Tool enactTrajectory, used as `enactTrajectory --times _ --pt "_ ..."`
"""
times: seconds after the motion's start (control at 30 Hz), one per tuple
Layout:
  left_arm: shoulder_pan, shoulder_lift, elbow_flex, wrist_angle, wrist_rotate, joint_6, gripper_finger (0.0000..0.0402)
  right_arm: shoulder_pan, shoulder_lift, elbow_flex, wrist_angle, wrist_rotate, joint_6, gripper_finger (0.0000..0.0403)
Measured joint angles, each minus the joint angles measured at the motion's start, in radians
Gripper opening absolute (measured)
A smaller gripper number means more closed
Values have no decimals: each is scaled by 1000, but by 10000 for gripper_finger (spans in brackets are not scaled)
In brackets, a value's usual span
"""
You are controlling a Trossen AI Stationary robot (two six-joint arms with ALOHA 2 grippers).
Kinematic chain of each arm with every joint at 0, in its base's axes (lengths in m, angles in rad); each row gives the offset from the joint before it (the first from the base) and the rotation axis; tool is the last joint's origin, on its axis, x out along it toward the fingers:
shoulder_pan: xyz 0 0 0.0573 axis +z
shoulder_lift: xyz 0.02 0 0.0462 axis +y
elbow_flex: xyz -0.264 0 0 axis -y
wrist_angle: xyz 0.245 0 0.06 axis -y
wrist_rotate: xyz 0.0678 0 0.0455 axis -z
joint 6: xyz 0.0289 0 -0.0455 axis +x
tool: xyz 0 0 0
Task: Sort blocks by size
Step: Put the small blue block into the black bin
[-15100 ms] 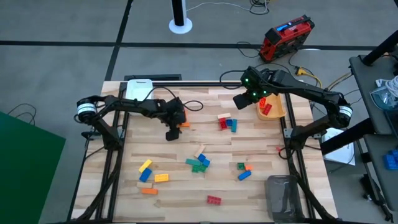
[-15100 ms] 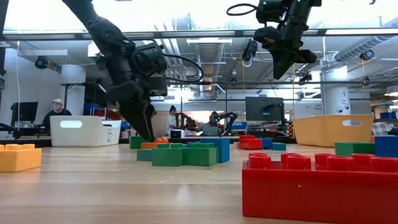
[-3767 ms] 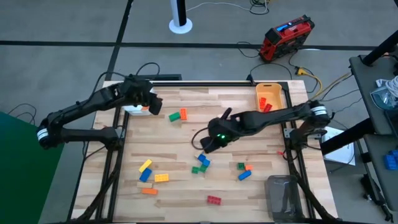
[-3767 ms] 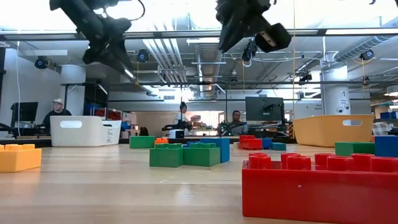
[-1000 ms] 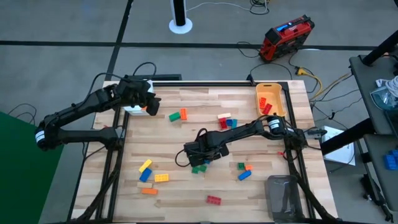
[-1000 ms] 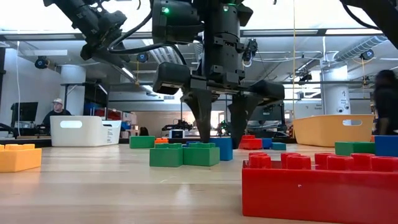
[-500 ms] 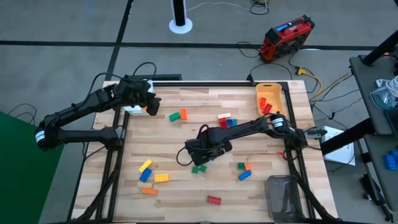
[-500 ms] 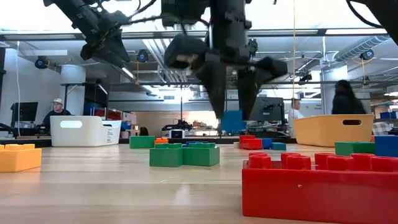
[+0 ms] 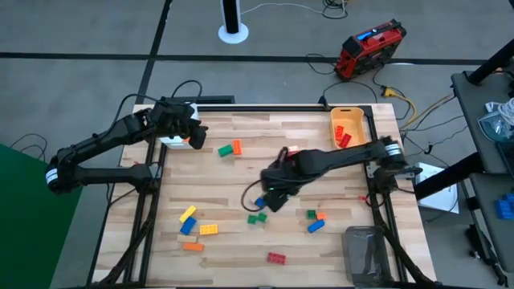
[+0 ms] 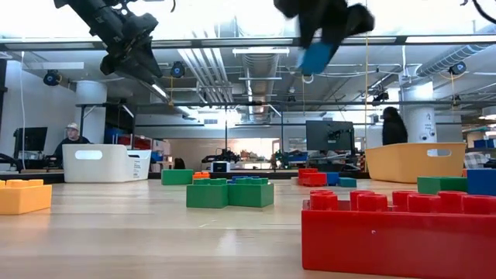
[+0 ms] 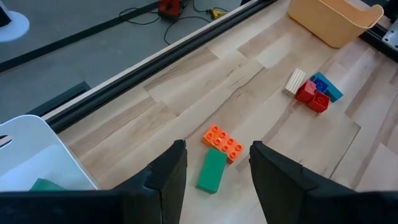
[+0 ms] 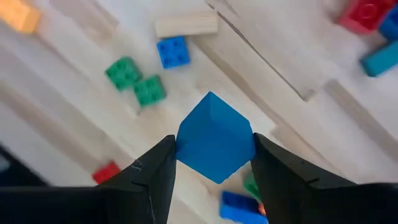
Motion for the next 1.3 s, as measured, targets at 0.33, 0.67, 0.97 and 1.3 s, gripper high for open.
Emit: enactTrajectory --times 0.33,0.67,0.97,1.3 --pt "0 0 0 0 0 0 153 205 -298 -258 -67 41 125 178" --pt "0 0 0 0 0 0 153 566 -488 -537 42 21 533 178" --pt "0 0 0 1 -2 19 153 826 -475 -619 79 -8 826 177" --pt "0 0 0 3 -3 26 153 905 -365 -700 267 -43 952 190"
